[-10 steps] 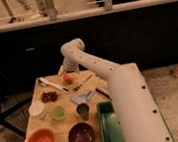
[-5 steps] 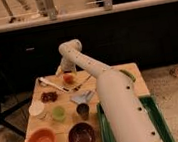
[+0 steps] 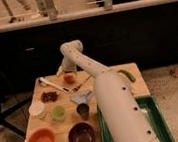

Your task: Place apple in paper cup

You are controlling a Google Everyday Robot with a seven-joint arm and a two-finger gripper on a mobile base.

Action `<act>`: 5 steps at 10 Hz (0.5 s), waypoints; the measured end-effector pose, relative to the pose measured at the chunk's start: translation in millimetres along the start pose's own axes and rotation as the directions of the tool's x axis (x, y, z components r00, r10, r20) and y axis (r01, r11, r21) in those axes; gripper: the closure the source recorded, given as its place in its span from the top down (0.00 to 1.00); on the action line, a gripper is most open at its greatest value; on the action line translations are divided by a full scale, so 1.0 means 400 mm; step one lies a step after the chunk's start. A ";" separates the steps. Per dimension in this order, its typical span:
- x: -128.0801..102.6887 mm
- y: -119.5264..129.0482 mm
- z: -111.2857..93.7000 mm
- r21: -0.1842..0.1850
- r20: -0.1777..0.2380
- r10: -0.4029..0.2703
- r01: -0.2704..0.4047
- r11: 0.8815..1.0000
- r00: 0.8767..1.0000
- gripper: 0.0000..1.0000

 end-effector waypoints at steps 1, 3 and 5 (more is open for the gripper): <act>0.000 0.000 0.005 0.003 0.006 0.000 0.000 1.000 1.000 0.80; -0.002 0.001 0.017 0.006 0.019 -0.001 0.001 1.000 1.000 0.80; -0.004 0.000 0.029 0.009 0.033 -0.004 0.004 1.000 0.999 0.80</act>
